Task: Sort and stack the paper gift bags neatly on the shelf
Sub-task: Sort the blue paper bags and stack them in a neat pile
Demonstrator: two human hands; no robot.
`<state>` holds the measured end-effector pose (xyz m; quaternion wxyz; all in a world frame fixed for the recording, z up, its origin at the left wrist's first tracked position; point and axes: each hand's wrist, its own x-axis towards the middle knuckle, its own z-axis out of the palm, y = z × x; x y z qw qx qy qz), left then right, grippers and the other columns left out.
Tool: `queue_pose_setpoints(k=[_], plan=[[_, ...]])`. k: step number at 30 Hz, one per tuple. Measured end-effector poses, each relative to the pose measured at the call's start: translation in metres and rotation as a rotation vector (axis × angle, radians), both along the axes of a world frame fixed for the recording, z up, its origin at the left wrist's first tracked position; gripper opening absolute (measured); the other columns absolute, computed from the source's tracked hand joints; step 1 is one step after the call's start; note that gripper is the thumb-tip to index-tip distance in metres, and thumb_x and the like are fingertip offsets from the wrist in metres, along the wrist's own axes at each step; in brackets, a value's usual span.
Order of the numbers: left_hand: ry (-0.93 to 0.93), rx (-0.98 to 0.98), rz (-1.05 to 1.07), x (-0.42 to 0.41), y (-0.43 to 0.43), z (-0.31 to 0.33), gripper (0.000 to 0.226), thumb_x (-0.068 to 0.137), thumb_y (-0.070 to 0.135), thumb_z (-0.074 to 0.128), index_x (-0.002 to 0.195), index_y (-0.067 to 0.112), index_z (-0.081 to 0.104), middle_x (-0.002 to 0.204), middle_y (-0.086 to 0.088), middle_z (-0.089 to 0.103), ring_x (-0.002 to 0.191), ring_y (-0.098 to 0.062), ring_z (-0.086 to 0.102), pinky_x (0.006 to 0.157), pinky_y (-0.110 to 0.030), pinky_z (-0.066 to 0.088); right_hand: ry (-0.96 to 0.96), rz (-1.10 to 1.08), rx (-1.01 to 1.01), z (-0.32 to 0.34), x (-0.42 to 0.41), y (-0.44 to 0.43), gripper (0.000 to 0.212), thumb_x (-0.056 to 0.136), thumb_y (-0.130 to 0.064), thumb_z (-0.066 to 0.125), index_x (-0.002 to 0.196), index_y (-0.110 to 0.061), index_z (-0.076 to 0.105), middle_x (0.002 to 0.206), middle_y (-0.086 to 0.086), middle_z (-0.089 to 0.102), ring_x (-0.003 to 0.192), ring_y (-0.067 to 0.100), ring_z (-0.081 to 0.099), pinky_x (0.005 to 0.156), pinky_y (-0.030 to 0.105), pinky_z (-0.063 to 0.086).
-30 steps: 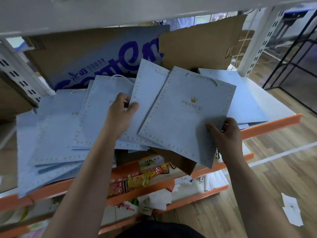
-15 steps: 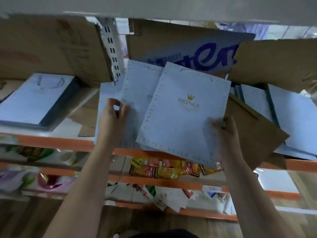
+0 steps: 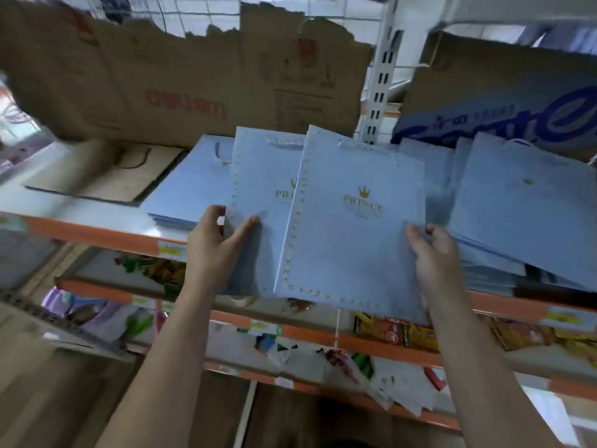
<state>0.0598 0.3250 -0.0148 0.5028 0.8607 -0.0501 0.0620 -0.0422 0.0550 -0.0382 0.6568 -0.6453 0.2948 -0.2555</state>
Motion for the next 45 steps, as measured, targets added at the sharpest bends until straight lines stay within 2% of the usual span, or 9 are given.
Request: queue_pose_setpoints(k=[4,6,12,18,28,34,37,40,45], plan=[[0.023,-0.006,-0.008,0.032,0.041,0.0,0.04,0.085,0.048,0.065,0.112,0.022,0.051,0.089,0.009,0.06,0.073,0.002,0.056,0.049,-0.011,0.039,0.025,-0.034,-0.09,0.002,0.021,0.033,0.015,0.093,-0.031,0.062,0.1,-0.018,0.059,0.091,0.003,0.068,0.091,0.029,0.067,0.075,0.038,0.053],[0.041,-0.016,-0.013,0.046,0.053,0.0,0.039,0.085,0.049,0.064,0.113,0.025,0.049,0.086,0.016,0.056,0.072,0.004,0.055,0.046,-0.009,0.039,0.046,-0.036,-0.171,0.004,0.03,0.042,0.017,0.089,-0.04,0.063,0.094,-0.025,0.059,0.092,0.01,0.069,0.09,0.036,0.066,0.081,0.05,0.055],[0.075,-0.033,0.005,0.085,0.071,-0.009,0.039,0.086,0.046,0.065,0.116,0.023,0.051,0.086,0.013,0.057,0.072,0.001,0.056,0.048,-0.009,0.039,0.023,0.031,-0.223,0.011,0.073,0.063,0.024,0.088,-0.042,0.06,0.104,-0.025,0.058,0.095,0.003,0.071,0.089,0.026,0.068,0.084,0.054,0.054],[0.112,-0.004,0.037,0.13,0.086,-0.016,0.051,0.084,0.052,0.064,0.126,0.026,0.05,0.105,0.001,0.065,0.08,-0.008,0.062,0.057,-0.024,0.045,0.025,0.084,-0.235,0.012,0.124,0.07,0.006,0.096,-0.027,0.058,0.094,-0.029,0.053,0.094,0.005,0.069,0.083,0.022,0.068,0.074,0.042,0.056],[0.153,0.088,0.058,0.202,0.106,-0.028,0.046,0.074,0.046,0.077,0.107,0.024,0.055,0.088,0.002,0.065,0.072,-0.012,0.062,0.061,-0.031,0.049,0.061,0.062,-0.21,0.008,0.157,0.09,0.016,0.096,-0.025,0.057,0.11,-0.018,0.055,0.092,-0.01,0.069,0.071,-0.003,0.067,0.053,0.012,0.05],[0.168,0.238,-0.005,0.247,0.117,-0.031,0.055,0.066,0.063,0.075,0.095,0.023,0.049,0.09,-0.001,0.06,0.081,-0.022,0.059,0.068,-0.036,0.053,0.03,-0.061,-0.168,0.003,0.167,0.124,0.009,0.095,-0.026,0.059,0.103,-0.022,0.06,0.093,-0.003,0.072,0.079,0.011,0.071,0.065,0.032,0.056],[0.134,0.275,-0.067,0.259,0.126,-0.039,0.056,0.068,0.062,0.074,0.087,0.015,0.052,0.079,-0.003,0.058,0.074,-0.023,0.056,0.059,-0.034,0.045,0.039,-0.119,-0.097,-0.002,0.175,0.142,0.007,0.094,-0.026,0.061,0.1,-0.022,0.063,0.095,0.001,0.072,0.085,0.018,0.07,0.077,0.041,0.057],[0.121,0.269,-0.159,0.263,0.127,-0.049,0.057,0.069,0.066,0.07,0.086,0.015,0.05,0.076,-0.002,0.056,0.072,-0.024,0.057,0.062,-0.041,0.048,0.079,-0.145,-0.07,-0.007,0.181,0.16,0.02,0.093,-0.029,0.062,0.107,-0.015,0.063,0.098,0.002,0.072,0.086,0.022,0.071,0.076,0.042,0.058],[0.087,0.265,-0.24,0.268,0.125,-0.049,0.059,0.072,0.062,0.07,0.104,0.018,0.049,0.087,0.001,0.057,0.075,-0.019,0.058,0.059,-0.035,0.049,0.118,-0.199,-0.078,-0.011,0.182,0.185,0.016,0.095,-0.027,0.06,0.108,-0.018,0.06,0.099,-0.001,0.071,0.085,0.015,0.07,0.071,0.036,0.056]])
